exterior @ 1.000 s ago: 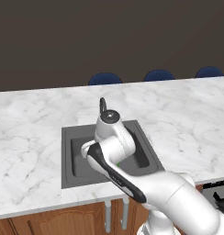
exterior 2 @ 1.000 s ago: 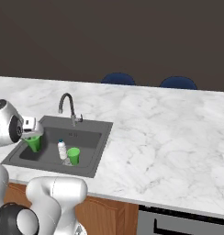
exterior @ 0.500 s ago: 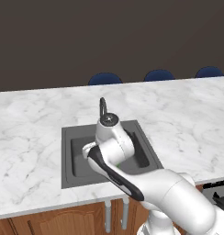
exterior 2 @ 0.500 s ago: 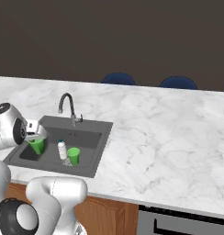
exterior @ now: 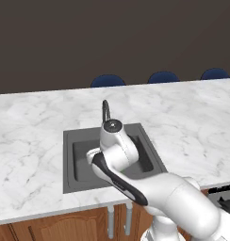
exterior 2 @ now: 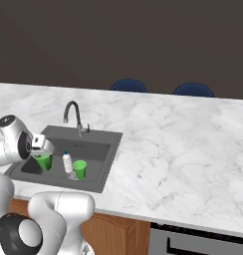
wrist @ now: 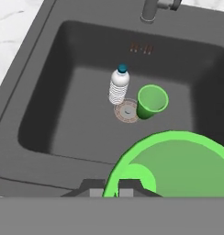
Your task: Pick the cup and cup and place them in the sink. Then turn on the water.
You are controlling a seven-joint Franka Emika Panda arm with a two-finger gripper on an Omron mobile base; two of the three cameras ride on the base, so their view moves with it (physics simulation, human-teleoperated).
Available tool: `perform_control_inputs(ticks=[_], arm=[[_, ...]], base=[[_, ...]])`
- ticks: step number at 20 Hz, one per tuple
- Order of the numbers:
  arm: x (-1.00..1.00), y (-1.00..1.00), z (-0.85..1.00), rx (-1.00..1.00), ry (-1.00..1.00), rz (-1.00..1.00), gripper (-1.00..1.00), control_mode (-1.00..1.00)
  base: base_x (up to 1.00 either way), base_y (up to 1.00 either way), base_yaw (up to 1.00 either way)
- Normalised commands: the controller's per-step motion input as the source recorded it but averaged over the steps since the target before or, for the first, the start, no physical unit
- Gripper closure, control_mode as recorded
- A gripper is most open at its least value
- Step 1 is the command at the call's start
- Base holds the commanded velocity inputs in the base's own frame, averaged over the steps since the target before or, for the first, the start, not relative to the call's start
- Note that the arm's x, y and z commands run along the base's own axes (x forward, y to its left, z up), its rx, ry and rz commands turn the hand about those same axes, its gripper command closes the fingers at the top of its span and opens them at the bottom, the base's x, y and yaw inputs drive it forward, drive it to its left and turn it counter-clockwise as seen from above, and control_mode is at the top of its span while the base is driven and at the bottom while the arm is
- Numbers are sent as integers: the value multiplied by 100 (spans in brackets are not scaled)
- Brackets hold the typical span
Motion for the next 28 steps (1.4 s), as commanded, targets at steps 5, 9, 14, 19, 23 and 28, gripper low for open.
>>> perform_control_inputs(ticks=[5, 9, 14, 19, 23, 28], arm=[[20, -1, -12, 3, 1, -5, 100, -100], [21, 0, -15, 3, 1, -5, 100, -100], [17, 0, -19, 1, 2, -5, 100, -100], [16, 0, -18, 0, 3, -5, 100, -100], [17, 0, -16, 0, 4, -5, 100, -100], [13, 0, -14, 4, 4, -6, 100, -100]], base=[[0, 0, 0], [0, 0, 0], [0, 0, 0], [0, 0, 0], [0, 0, 0], [0, 0, 0]])
